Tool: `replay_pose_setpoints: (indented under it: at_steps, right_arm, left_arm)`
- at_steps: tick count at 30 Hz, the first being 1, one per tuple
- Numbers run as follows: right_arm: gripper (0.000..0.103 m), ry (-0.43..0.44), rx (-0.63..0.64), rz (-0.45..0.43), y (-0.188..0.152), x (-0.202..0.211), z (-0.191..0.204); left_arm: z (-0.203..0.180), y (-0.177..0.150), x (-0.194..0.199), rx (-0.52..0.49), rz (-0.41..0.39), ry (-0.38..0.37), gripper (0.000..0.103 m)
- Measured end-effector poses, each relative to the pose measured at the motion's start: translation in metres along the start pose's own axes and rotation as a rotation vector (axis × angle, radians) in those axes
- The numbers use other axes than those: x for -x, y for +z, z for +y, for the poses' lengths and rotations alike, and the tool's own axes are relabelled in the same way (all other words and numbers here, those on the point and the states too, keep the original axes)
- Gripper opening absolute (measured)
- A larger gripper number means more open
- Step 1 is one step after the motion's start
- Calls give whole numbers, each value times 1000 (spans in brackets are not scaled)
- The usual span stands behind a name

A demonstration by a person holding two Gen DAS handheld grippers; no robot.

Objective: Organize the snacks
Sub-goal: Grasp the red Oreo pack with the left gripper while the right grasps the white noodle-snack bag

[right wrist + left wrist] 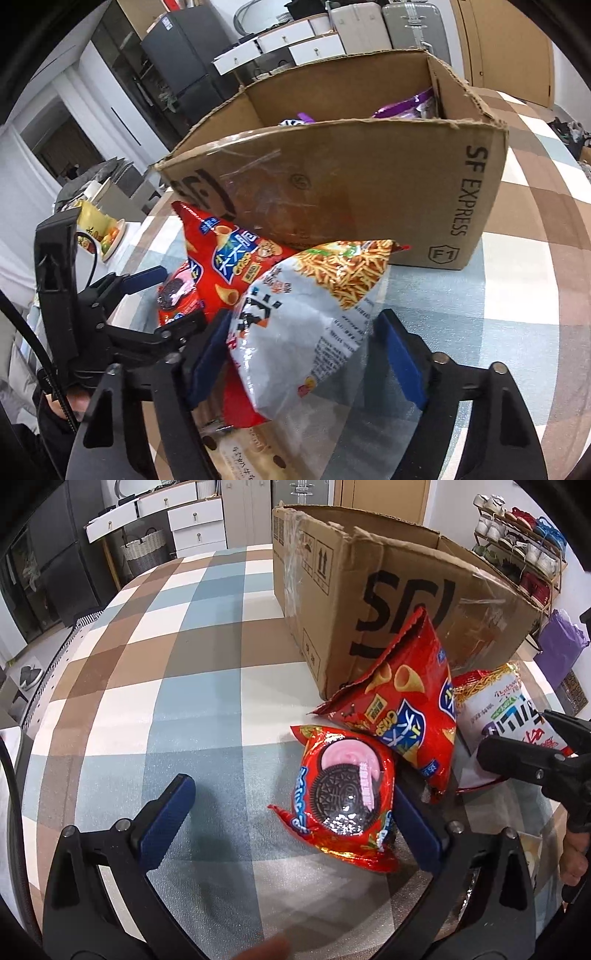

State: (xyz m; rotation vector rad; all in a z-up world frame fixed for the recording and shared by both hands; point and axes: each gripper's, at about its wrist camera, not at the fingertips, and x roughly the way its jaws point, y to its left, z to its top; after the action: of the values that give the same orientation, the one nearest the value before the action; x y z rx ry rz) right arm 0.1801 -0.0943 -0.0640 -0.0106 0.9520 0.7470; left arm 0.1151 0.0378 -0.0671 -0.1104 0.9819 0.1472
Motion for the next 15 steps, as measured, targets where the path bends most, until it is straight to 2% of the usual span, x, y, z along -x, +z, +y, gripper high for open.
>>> replay_pose_setpoints:
  at_steps: [4, 11, 15]
  right_arm:
    - [68, 30, -1, -7, -3, 4, 1]
    - [63, 27, 2, -21, -7, 10, 1]
    - [61, 26, 8, -32, -11, 15, 0]
  left_arm:
    - [1, -2, 5, -5, -16, -17, 93]
    - [2, -7, 17, -17, -59, -78, 42]
    - [10, -9, 21, 31, -62, -124, 42]
